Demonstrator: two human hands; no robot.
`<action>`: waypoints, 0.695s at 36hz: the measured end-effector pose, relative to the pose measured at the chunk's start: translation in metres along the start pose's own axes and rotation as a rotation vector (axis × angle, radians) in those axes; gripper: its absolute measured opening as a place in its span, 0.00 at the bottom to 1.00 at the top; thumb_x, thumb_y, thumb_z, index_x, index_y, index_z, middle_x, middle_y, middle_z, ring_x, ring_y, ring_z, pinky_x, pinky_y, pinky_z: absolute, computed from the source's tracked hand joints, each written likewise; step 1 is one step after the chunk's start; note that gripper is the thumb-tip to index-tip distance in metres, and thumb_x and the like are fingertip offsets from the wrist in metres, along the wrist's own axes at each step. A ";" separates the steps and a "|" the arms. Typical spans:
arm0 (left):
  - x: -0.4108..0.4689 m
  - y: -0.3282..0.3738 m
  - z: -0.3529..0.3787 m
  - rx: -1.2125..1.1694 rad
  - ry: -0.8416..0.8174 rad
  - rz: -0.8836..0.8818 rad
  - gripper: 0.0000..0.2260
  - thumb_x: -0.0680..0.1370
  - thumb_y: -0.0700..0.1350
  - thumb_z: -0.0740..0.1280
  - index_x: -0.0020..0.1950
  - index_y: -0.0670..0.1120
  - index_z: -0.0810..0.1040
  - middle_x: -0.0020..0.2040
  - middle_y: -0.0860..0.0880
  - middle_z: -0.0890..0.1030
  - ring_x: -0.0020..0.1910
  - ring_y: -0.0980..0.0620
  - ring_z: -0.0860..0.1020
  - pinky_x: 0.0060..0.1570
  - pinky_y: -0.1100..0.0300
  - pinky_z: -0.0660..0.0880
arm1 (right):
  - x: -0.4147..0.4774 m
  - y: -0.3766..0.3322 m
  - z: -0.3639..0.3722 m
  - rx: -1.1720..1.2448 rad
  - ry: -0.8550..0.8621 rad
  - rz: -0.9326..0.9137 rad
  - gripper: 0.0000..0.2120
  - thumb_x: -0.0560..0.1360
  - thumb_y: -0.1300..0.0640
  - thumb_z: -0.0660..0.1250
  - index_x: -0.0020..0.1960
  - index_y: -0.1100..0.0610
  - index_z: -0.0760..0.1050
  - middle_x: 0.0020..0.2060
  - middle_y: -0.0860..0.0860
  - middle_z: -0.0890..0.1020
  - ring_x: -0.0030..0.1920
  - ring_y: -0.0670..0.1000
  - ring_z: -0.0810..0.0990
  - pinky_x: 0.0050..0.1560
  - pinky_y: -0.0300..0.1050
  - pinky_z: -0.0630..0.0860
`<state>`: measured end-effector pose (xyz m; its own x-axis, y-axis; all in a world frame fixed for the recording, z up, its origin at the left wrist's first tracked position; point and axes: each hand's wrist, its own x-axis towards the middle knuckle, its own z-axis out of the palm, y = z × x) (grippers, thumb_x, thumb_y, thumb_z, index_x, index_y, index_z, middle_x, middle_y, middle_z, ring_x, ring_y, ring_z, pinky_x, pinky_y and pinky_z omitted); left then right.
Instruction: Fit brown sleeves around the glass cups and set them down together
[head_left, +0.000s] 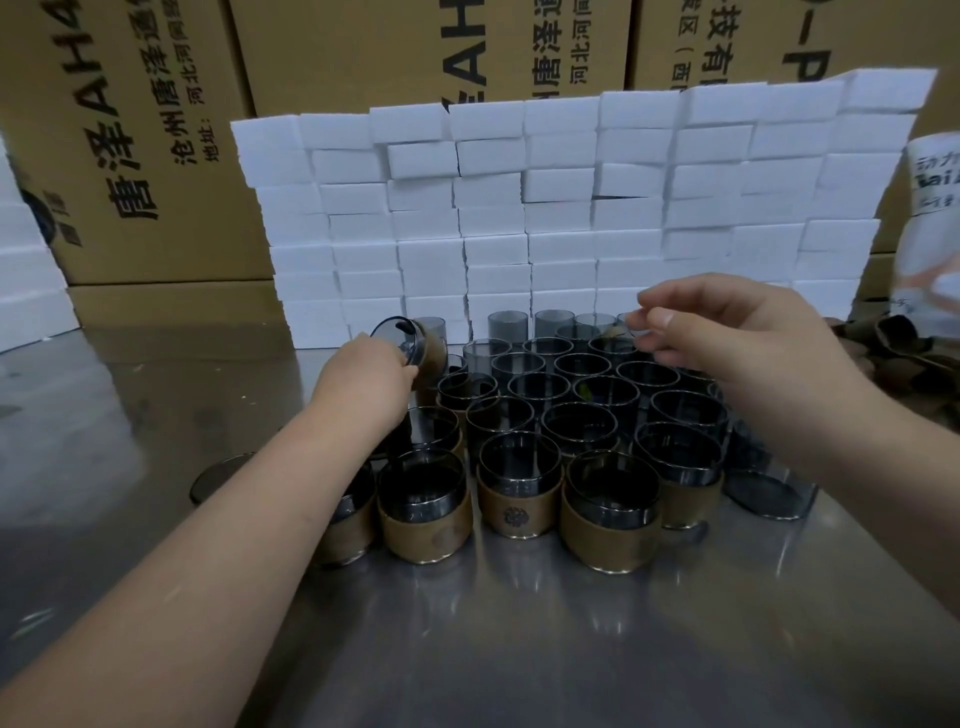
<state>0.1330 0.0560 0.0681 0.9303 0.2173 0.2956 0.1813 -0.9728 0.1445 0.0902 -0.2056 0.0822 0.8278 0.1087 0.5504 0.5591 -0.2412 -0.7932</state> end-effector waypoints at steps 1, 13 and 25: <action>-0.001 0.001 0.000 0.011 -0.004 -0.001 0.13 0.82 0.46 0.56 0.55 0.42 0.77 0.55 0.41 0.73 0.47 0.47 0.69 0.44 0.58 0.66 | 0.000 0.000 0.000 -0.003 -0.001 0.001 0.07 0.64 0.45 0.68 0.41 0.41 0.82 0.42 0.47 0.85 0.47 0.49 0.83 0.58 0.55 0.76; 0.003 0.000 -0.005 0.122 -0.056 -0.031 0.12 0.81 0.48 0.57 0.55 0.44 0.76 0.46 0.46 0.73 0.45 0.46 0.72 0.41 0.56 0.68 | 0.004 0.004 -0.006 -0.067 0.047 0.038 0.03 0.72 0.53 0.68 0.43 0.47 0.80 0.41 0.48 0.85 0.46 0.47 0.83 0.56 0.50 0.77; 0.002 0.001 -0.008 0.200 -0.056 -0.032 0.05 0.79 0.43 0.60 0.48 0.45 0.74 0.46 0.47 0.72 0.44 0.47 0.73 0.36 0.57 0.67 | 0.030 0.072 -0.073 -0.727 0.343 0.306 0.14 0.74 0.50 0.62 0.57 0.54 0.77 0.50 0.53 0.80 0.50 0.57 0.76 0.50 0.52 0.73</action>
<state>0.1325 0.0566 0.0762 0.9382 0.2490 0.2403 0.2657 -0.9633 -0.0390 0.1514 -0.2903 0.0609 0.8116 -0.3314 0.4811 0.0478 -0.7831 -0.6200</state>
